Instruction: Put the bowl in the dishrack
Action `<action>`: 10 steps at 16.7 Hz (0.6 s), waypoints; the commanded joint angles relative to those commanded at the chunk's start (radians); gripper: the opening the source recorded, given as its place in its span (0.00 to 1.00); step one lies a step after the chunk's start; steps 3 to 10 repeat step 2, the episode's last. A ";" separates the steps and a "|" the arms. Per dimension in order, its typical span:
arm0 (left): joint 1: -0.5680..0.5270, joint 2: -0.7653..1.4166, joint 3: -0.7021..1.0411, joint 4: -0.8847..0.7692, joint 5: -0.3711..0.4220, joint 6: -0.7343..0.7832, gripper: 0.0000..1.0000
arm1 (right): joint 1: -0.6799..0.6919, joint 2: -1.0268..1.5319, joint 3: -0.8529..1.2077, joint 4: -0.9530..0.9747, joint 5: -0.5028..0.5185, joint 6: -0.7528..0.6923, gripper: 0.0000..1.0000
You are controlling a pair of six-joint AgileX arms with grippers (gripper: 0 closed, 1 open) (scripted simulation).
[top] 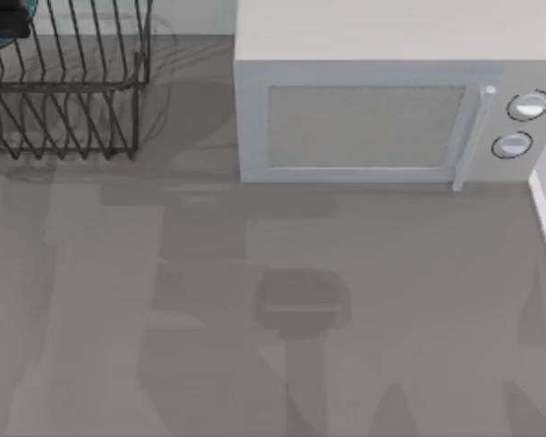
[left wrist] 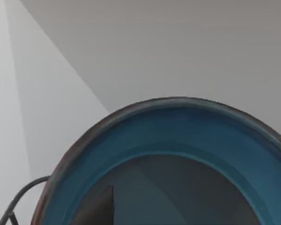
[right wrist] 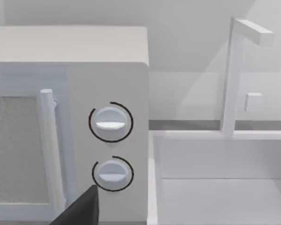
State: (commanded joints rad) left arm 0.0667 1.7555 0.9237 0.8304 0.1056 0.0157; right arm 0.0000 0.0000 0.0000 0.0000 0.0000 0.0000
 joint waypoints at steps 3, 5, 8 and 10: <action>0.000 0.000 0.000 0.000 0.000 0.000 1.00 | 0.000 0.000 0.000 0.000 0.000 0.000 1.00; 0.000 0.000 0.000 0.000 0.000 0.000 1.00 | 0.000 0.000 0.000 0.000 0.000 0.000 1.00; 0.000 0.000 0.000 0.000 0.000 0.000 1.00 | 0.000 0.000 0.000 0.000 0.000 0.000 1.00; 0.000 0.000 0.000 0.000 0.000 0.000 1.00 | 0.000 0.000 0.000 0.000 0.000 0.000 1.00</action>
